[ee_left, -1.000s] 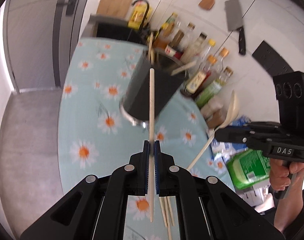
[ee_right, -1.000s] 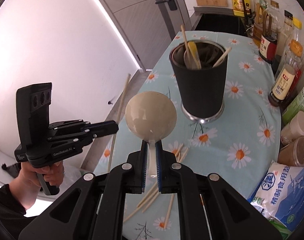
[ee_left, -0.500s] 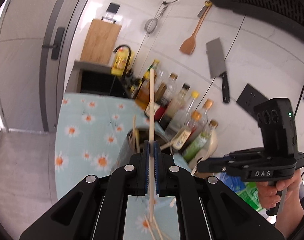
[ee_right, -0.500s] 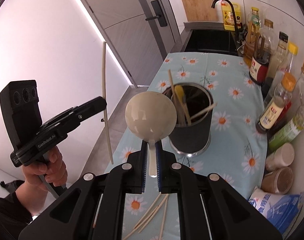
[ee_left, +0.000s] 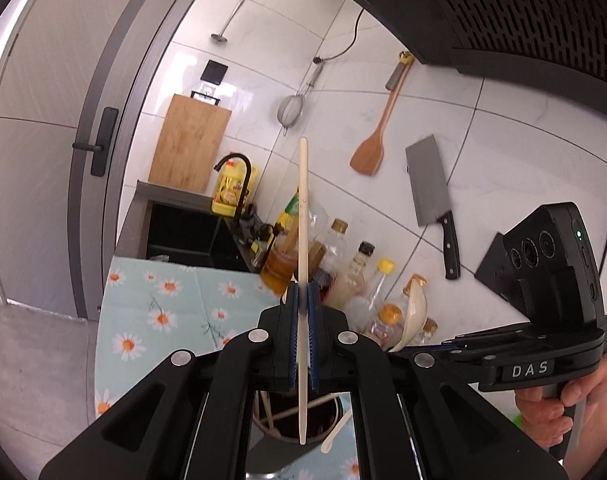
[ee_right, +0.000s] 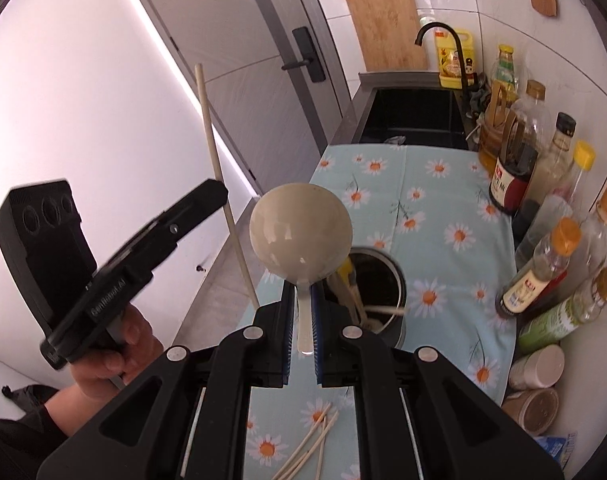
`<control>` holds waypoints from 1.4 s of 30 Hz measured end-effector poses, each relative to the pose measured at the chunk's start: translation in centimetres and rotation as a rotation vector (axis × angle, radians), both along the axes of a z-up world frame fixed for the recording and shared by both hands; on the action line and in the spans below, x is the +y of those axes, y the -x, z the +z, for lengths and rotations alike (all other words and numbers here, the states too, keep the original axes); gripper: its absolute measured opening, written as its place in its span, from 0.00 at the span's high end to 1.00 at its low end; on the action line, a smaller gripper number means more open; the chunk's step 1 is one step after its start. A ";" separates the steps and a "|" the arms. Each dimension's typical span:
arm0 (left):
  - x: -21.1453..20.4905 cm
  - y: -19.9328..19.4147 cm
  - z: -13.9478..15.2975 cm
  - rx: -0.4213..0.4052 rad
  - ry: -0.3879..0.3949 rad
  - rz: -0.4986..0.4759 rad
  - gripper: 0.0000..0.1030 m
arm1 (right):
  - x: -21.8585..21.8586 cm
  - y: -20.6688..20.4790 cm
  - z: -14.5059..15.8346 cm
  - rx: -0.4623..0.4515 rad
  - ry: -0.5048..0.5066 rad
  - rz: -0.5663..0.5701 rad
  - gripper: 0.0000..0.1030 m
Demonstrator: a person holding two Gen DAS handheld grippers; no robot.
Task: Organize utensils
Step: 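Lift the spoon and chopstick with both grippers over the black holder, then open both grippers to drop the spoon and chopstick into the holder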
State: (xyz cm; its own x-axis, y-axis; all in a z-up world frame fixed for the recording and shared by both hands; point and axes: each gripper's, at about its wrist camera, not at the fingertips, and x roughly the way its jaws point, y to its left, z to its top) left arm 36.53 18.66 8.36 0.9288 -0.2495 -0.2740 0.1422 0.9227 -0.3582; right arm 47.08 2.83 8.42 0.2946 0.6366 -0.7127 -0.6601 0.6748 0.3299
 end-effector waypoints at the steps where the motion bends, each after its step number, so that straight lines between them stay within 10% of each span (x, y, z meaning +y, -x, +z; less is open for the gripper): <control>1: -0.1 -0.3 0.0 -0.007 0.004 -0.004 0.97 | 0.0 -0.3 0.1 -0.003 0.001 -0.003 0.91; 25: -2.2 -3.1 -7.6 0.042 -0.054 -0.022 0.96 | 0.9 -4.9 -6.1 0.111 0.020 -0.057 0.80; 42: -1.9 -0.4 -6.4 0.097 -0.089 -0.028 0.95 | -0.7 -2.5 -4.3 0.100 -0.008 -0.064 0.78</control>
